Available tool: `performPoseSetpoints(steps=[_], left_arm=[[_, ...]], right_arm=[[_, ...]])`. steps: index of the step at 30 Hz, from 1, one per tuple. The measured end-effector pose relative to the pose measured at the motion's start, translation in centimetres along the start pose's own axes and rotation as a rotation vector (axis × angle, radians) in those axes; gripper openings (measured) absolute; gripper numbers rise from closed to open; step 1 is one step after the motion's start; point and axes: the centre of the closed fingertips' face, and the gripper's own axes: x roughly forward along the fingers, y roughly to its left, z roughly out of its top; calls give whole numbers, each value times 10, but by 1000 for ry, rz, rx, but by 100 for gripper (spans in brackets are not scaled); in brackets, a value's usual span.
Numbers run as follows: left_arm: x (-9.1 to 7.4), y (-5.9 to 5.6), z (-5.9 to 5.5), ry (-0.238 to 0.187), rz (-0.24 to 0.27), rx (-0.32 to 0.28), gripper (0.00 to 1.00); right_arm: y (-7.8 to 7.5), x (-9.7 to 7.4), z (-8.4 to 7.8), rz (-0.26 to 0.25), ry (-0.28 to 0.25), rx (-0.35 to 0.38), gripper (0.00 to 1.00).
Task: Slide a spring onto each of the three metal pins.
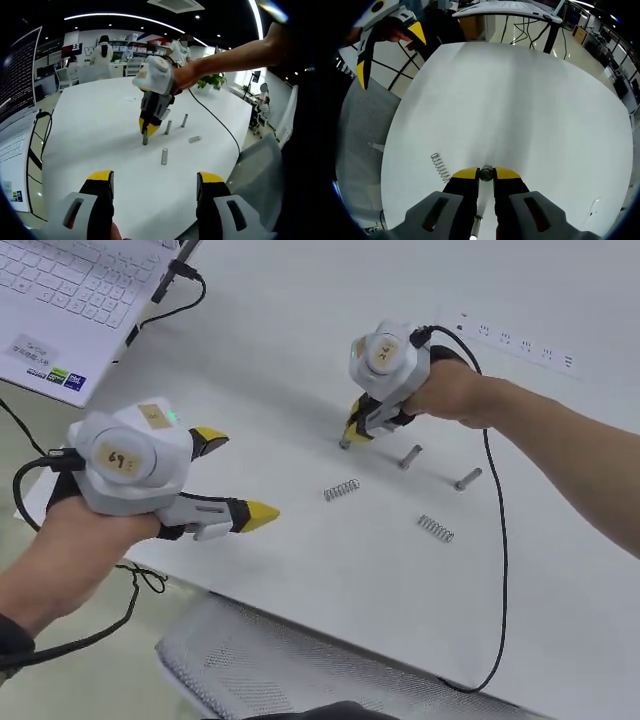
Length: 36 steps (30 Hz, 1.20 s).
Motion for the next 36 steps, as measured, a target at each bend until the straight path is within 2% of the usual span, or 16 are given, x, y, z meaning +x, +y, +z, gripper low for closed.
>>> performPoseSetpoints(steps=[19,25,36], left_arm=[[0,2,1,1,0,2,63],[0,1,1,3,-1,1,63],[0,0,3,-1,-3,5,63]], right_arm=[[1,5,-2,10,10,-2,10],[2,4,-5,7,19,2,18],[-1,-5,-7,-11,10,15,21]])
